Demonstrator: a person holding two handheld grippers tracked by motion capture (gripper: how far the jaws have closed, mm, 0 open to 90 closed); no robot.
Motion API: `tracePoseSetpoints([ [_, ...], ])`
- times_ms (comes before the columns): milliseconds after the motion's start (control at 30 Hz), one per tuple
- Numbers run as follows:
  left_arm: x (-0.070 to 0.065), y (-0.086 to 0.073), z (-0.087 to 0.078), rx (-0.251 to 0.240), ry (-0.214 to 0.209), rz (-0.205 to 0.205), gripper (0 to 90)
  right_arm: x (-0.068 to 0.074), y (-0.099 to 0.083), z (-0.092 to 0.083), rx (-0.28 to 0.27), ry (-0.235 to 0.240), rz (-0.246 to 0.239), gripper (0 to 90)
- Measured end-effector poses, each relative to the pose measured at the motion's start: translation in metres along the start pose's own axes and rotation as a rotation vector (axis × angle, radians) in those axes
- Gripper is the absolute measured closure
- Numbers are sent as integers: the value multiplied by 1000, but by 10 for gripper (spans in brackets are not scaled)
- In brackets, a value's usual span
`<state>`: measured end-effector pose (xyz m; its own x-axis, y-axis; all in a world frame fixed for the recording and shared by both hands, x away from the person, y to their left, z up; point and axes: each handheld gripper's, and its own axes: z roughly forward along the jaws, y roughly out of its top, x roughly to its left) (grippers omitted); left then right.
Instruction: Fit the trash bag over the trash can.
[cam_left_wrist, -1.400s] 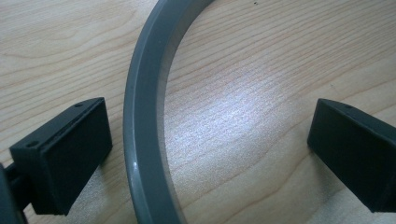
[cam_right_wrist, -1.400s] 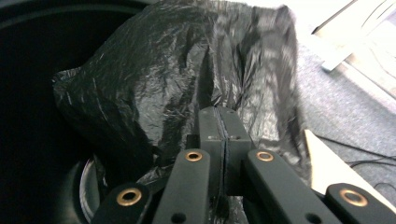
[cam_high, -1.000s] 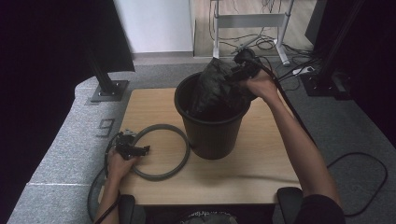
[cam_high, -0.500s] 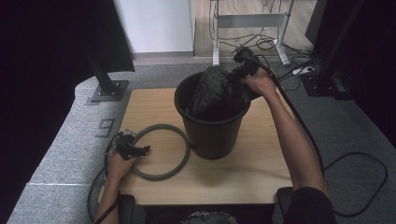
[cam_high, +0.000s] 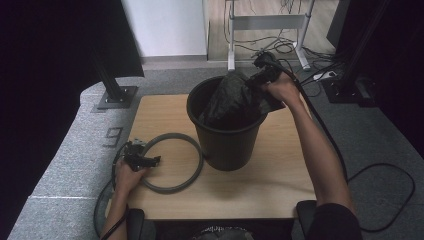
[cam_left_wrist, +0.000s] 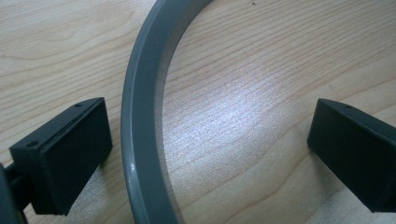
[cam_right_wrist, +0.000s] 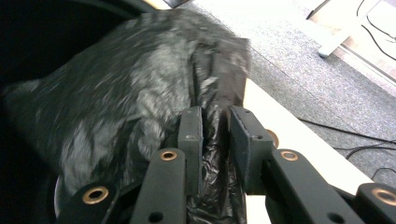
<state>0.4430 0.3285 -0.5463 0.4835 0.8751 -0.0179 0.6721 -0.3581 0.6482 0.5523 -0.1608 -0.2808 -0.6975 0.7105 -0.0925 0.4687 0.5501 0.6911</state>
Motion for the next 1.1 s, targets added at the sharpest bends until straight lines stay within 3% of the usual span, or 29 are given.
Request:
tracePoseSetpoints([
  [167, 0, 0, 0, 0, 1, -1, 0, 7, -31, -24, -26, -3, 22, 706],
  [267, -1, 0, 0, 0, 4, -4, 0, 12, -45, -39, -28, 26, 12, 667],
  [367, -1, 0, 1, -3, 4, -4, 0, 15, -46, -53, -21, 16, -18, 586],
  [467, -1, 1, 1, -2, 4, -3, 0, 10, -36, -60, -74, 5, 14, 511],
  [567, -1, 1, 1, -2, 4, -3, 0, 4, -18, -53, -100, -9, 23, 498],
  [833, -1, 1, 1, -2, 1, 1, 0, 0, 20, -1, -103, 2, -29, 488],
  [933, -1, 1, 1, -2, 0, 2, 0, -1, 25, 11, -96, 20, -42, 515],
  [1100, -1, 1, 1, -2, 0, 2, 0, -6, 20, 22, -35, 26, -57, 631],
])
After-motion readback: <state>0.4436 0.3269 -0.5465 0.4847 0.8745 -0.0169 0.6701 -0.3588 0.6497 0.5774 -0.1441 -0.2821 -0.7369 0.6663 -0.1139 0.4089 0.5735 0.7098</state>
